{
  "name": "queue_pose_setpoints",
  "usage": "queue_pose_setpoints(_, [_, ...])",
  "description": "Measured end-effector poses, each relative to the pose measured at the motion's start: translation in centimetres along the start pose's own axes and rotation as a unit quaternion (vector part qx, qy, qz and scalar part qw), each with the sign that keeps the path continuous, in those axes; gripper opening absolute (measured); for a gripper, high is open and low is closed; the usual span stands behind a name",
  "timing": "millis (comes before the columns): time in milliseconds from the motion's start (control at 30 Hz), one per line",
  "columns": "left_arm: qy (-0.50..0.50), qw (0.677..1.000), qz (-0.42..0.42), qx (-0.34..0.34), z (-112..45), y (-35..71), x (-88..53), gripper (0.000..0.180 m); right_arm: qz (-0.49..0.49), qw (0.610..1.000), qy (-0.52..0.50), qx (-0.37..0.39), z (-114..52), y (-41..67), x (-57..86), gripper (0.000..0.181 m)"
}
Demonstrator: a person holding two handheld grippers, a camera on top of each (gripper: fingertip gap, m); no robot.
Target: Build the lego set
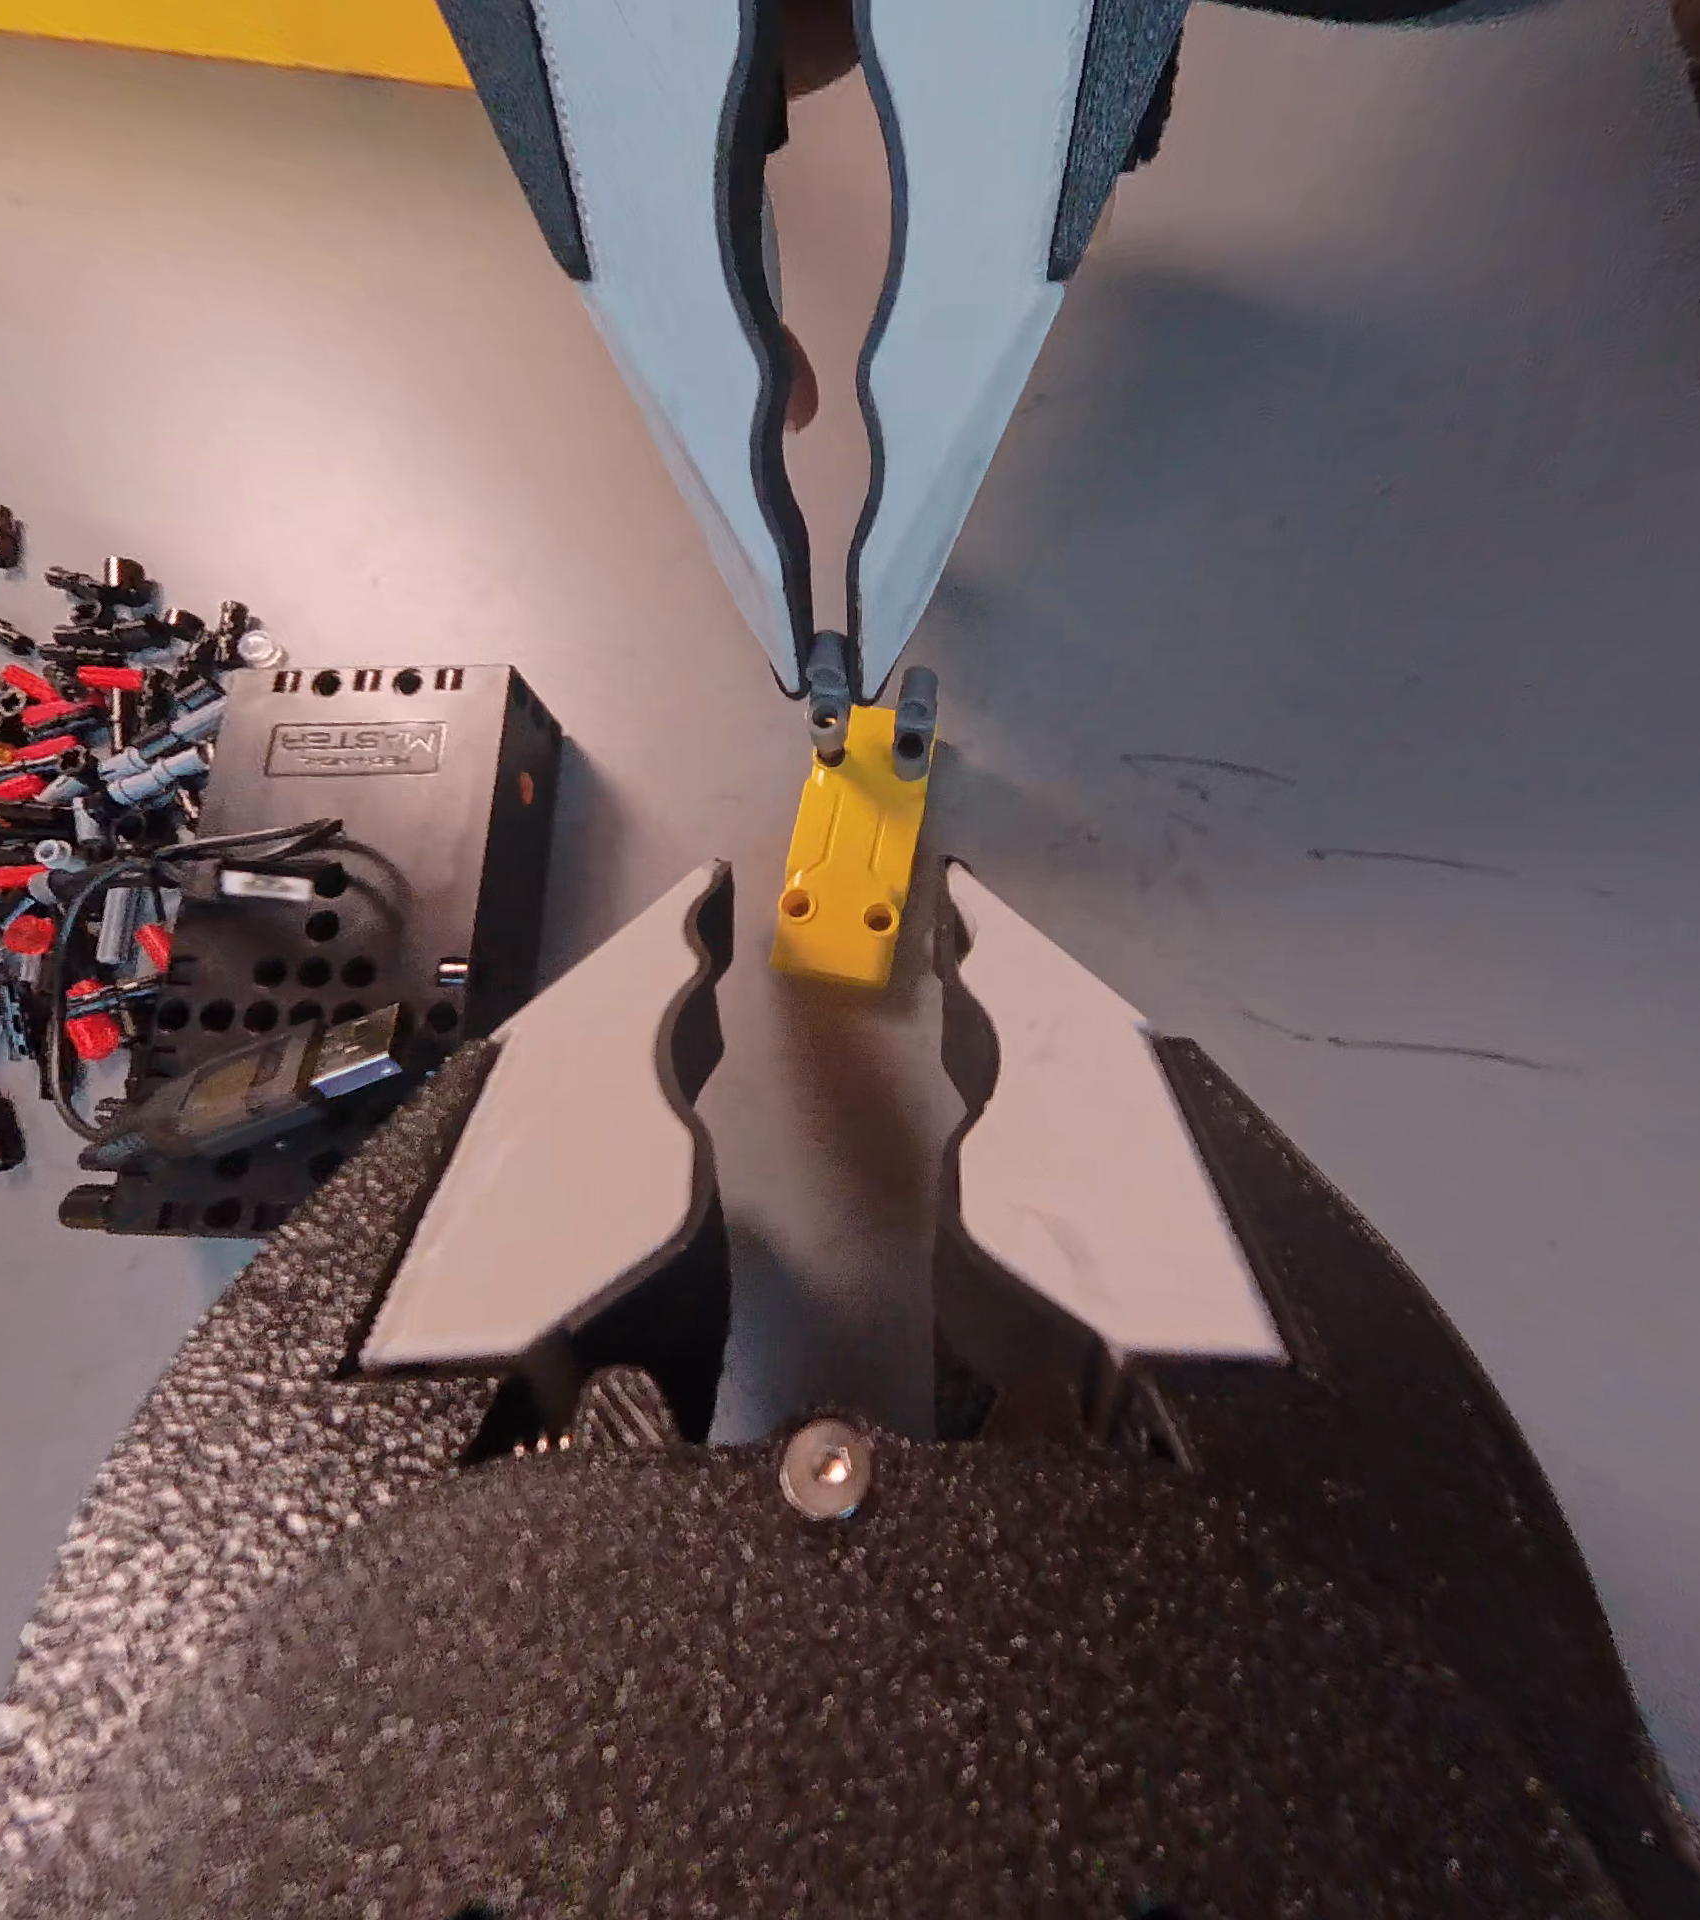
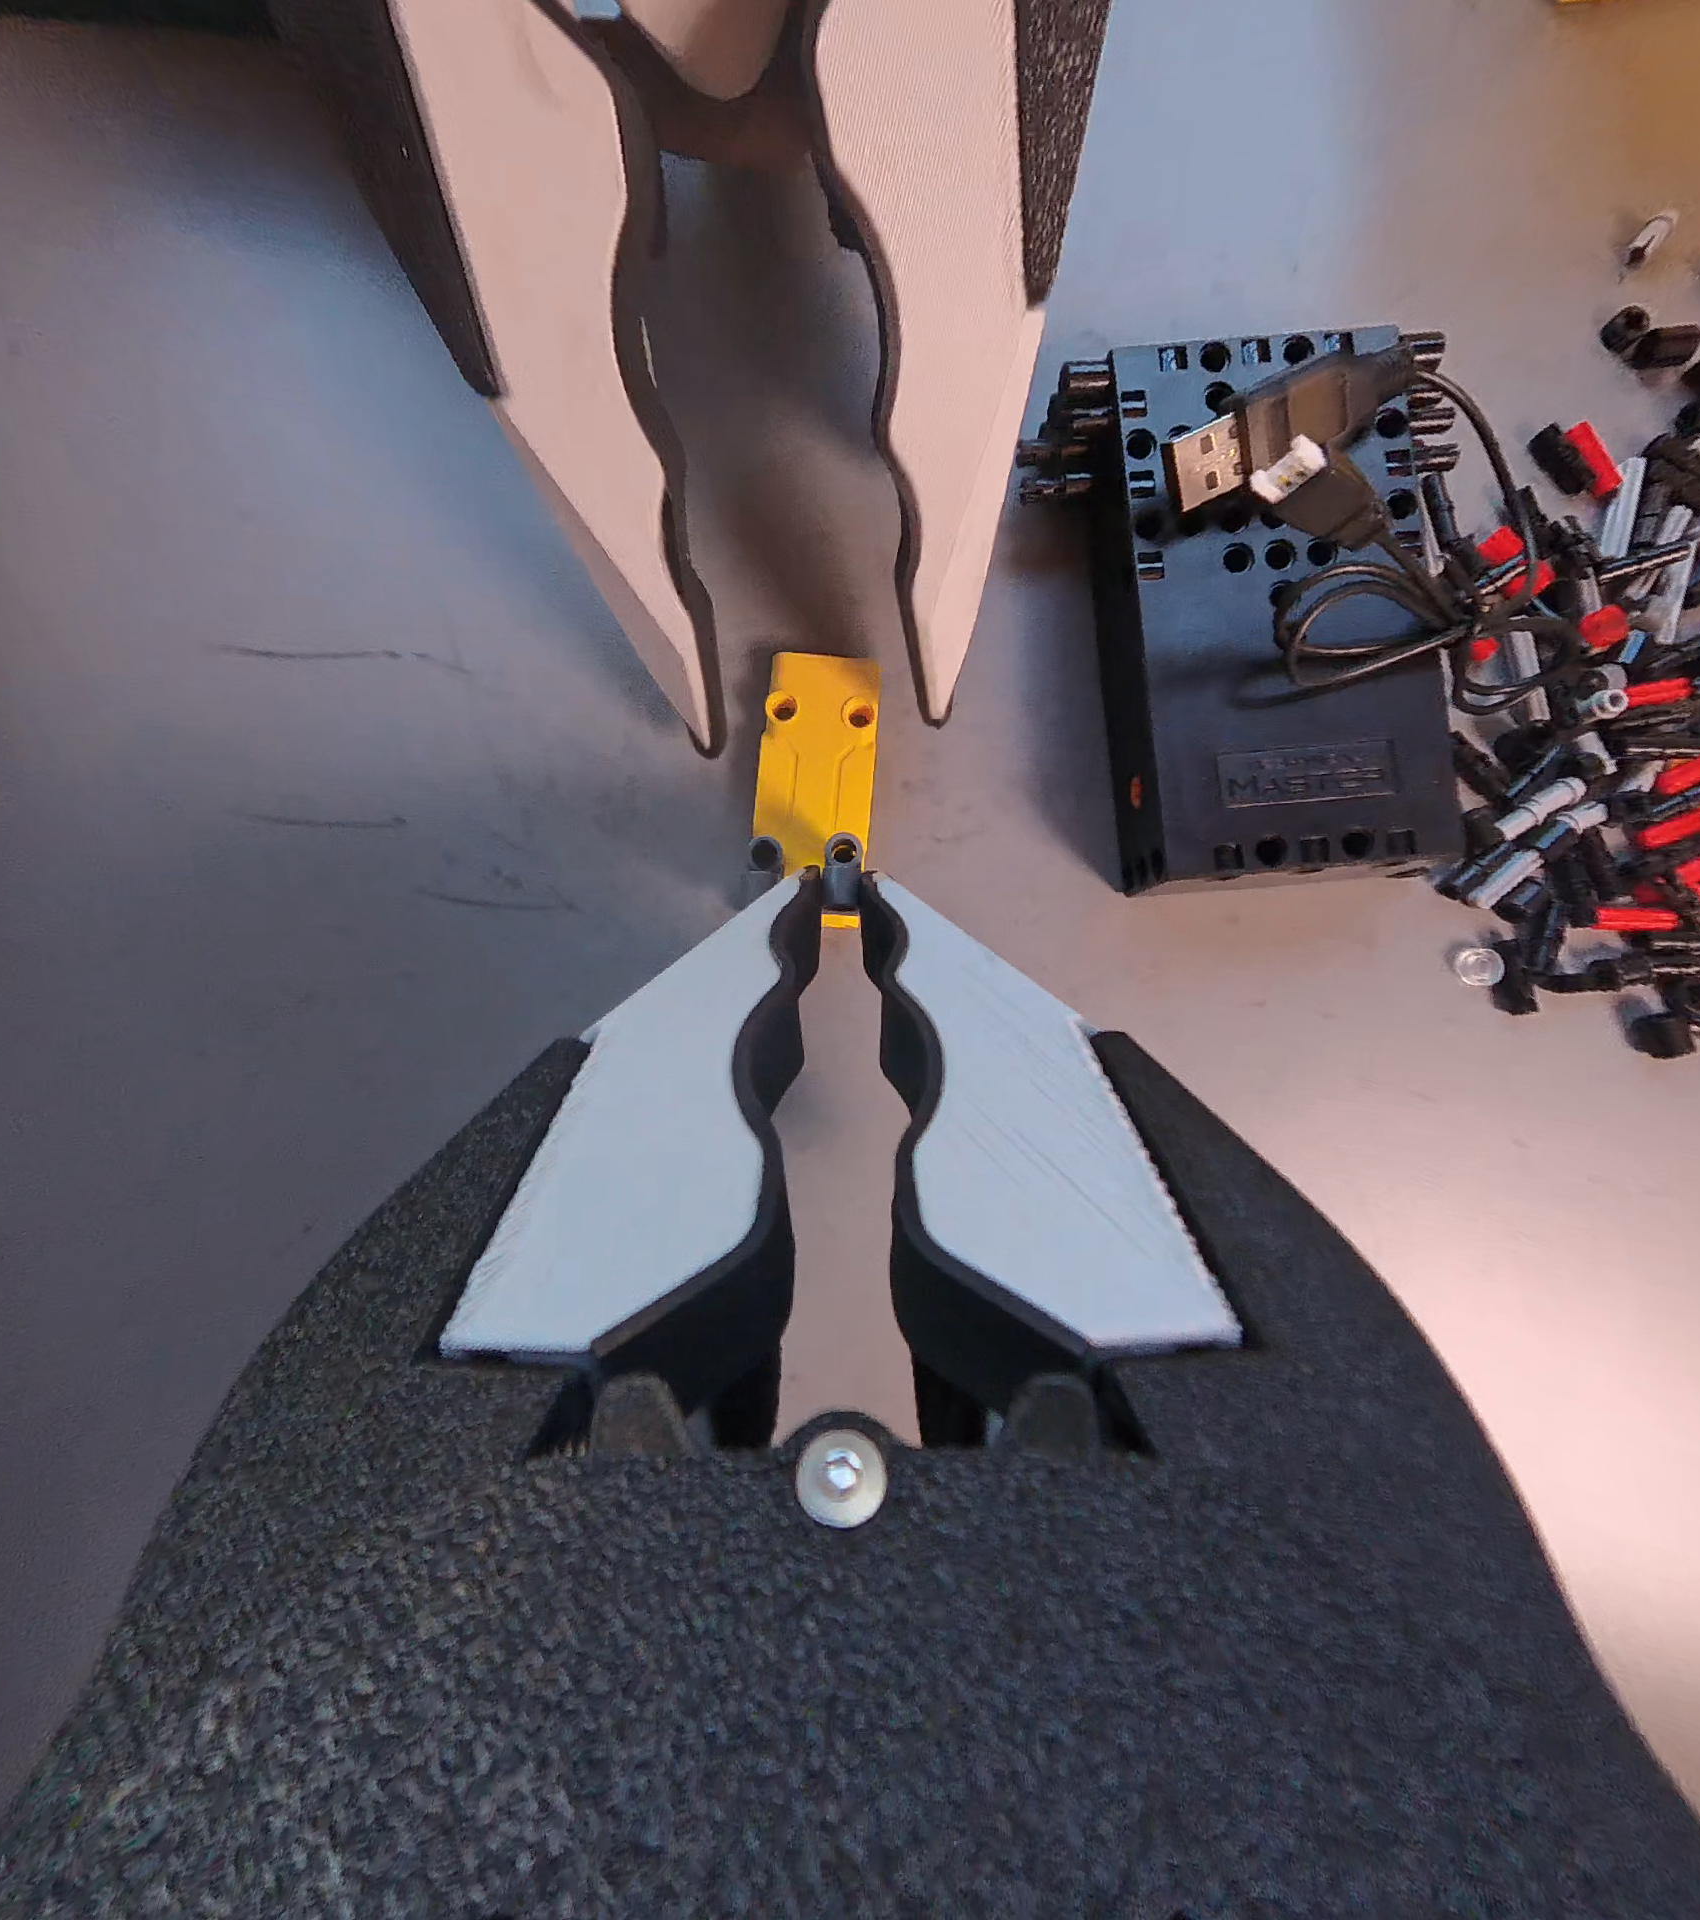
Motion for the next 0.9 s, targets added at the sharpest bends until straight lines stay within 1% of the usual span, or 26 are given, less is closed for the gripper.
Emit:
queue_pose_setpoints(100, [0.003,1.0,-0.011,-0.027,-0.55,-0.56,0.12,0.024,-0.005,1.0,0.002,-0.019,-0.04,0.07,0.07,0.005])
queue_pose_setpoints(367, [0.001,1.0,-0.012,-0.028,-0.7,-0.54,0.44,0.024,0.01,0.995,0.027,-0.091,0.05,0.15,-0.07,0.005])
queue_pose_setpoints(900, [-0.004,1.0,-0.01,-0.029,-0.81,-0.45,0.71,0.023,0.014,0.986,0.066,-0.154,-0.62,-0.46,-0.33,0.005])
Point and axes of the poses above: each gripper's, where its closed fingertips meet, z back along the fingers, y out of its top, x = y × z across the jaws, the point moved 2 cm from there along z, back along the fingers, and after that the axes turned 11 degrees about z, right-handed, at the moved point
